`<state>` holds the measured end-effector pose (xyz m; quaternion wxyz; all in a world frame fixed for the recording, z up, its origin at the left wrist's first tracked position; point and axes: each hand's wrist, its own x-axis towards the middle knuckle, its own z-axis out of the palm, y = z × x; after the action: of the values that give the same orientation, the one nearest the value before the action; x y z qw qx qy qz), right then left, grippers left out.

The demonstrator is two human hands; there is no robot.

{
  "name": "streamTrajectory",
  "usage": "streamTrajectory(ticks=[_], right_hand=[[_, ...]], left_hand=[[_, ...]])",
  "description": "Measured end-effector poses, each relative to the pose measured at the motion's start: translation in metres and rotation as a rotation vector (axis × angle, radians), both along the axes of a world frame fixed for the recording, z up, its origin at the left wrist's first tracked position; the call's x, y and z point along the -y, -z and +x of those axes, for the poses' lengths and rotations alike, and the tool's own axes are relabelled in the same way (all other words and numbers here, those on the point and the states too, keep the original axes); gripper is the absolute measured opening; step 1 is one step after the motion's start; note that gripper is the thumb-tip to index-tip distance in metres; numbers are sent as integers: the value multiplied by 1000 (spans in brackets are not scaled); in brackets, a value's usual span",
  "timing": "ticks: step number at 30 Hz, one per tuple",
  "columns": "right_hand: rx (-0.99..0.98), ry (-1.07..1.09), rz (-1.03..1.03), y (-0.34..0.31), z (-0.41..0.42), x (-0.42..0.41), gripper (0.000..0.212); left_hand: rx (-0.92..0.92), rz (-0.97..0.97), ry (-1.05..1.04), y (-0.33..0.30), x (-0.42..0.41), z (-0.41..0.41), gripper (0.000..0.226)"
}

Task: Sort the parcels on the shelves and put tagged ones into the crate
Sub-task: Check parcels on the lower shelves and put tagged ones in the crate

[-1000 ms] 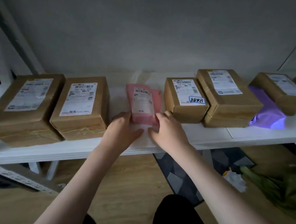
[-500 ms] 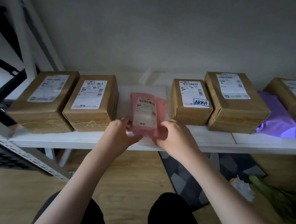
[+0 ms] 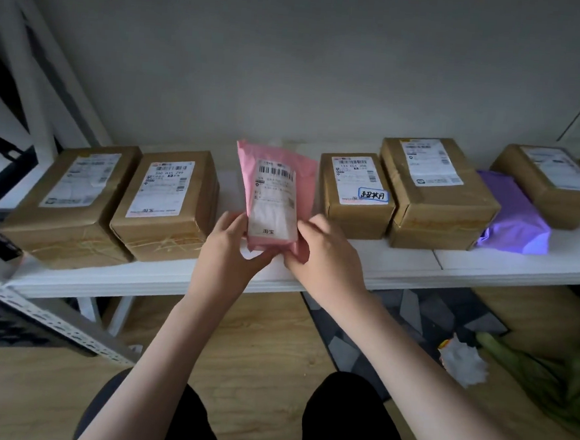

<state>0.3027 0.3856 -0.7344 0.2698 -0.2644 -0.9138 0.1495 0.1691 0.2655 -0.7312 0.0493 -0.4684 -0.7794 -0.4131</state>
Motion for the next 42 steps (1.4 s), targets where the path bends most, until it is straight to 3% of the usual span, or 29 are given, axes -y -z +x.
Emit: streamTrajectory(ticks=[4, 8, 16, 25, 30, 34, 39, 42], right_hand=[[-120, -2, 111, -12, 11, 3, 39], [-160, -10, 134, -21, 14, 3, 39], [-17, 20, 76, -18, 5, 15, 36], [148, 5, -22, 5, -24, 27, 22], [155, -11, -87, 7, -13, 24, 55], [72, 82, -95, 12, 33, 6, 55], [30, 226, -99, 8, 82, -35, 46], [48, 264, -147, 4, 87, -51, 52]], left_hand=[[-76, 103, 12, -17, 7, 11, 49], [-92, 121, 22, -24, 10, 16, 44], [-63, 131, -7, -13, 21, 12, 35], [98, -137, -86, 15, 30, -14, 40], [40, -269, -267, 2, 39, -7, 32], [-25, -205, -360, -11, 37, 27, 27], [50, -159, -95, -18, -21, 55, 18], [113, -131, -2, -14, -61, 66, 31]])
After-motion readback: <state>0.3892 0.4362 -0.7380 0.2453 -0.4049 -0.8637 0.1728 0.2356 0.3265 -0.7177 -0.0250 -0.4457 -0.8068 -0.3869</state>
